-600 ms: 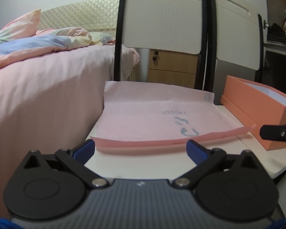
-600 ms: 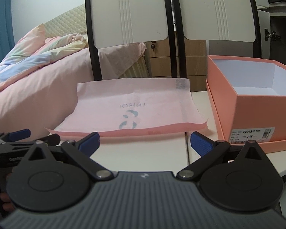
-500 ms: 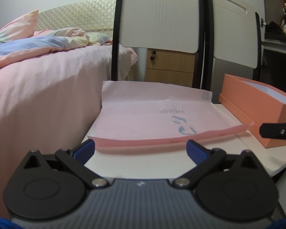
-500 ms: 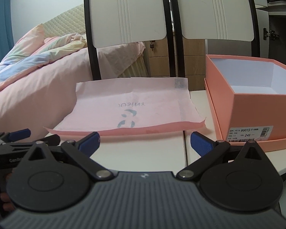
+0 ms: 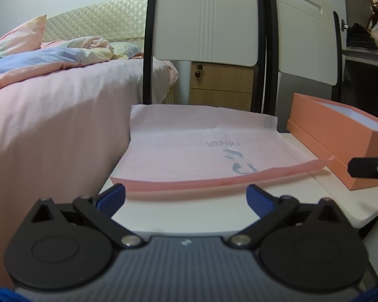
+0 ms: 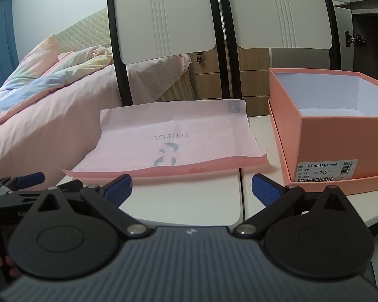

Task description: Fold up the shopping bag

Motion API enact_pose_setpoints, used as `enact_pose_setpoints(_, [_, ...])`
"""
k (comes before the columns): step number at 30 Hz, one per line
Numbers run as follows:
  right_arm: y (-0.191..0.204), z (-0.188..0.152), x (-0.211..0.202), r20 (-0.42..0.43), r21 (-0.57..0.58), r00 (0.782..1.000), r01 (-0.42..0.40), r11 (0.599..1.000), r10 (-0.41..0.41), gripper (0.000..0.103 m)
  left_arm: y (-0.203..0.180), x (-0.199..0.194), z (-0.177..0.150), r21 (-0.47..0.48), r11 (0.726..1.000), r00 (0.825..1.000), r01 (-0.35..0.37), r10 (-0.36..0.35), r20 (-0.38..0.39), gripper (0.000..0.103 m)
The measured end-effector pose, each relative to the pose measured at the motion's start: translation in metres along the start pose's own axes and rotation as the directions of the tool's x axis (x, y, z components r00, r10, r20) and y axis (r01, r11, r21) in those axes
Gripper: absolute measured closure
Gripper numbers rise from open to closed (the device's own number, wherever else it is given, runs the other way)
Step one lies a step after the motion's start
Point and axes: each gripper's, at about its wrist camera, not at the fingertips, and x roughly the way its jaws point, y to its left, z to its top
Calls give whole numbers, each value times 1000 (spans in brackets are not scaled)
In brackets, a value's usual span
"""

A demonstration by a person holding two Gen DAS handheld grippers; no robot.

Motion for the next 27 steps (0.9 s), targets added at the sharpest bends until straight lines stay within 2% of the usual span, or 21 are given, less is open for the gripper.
enact_pose_setpoints(12, [0,-3,-2,-1,3,1000,4,1000,-4,0,-1,1,-2,1,1000,1000,4,-4,1,0])
enact_pose_setpoints(19, [-3,-2,-4,3,15,1000,-11,1000,11,0,-8,-4,-4,41,998,999,48,-49,15,0])
enact_pose_setpoints(23, [-4,-2,-5,3,15,1000,-6,1000,6,0,-15,-1,-6,72,997,999,31,-32,12,0])
enact_pose_setpoints(27, [-5,0,-5,-5,49,1000,15,999,-15,0,-13,0,-6,59,998,1000,8,-8,9,0])
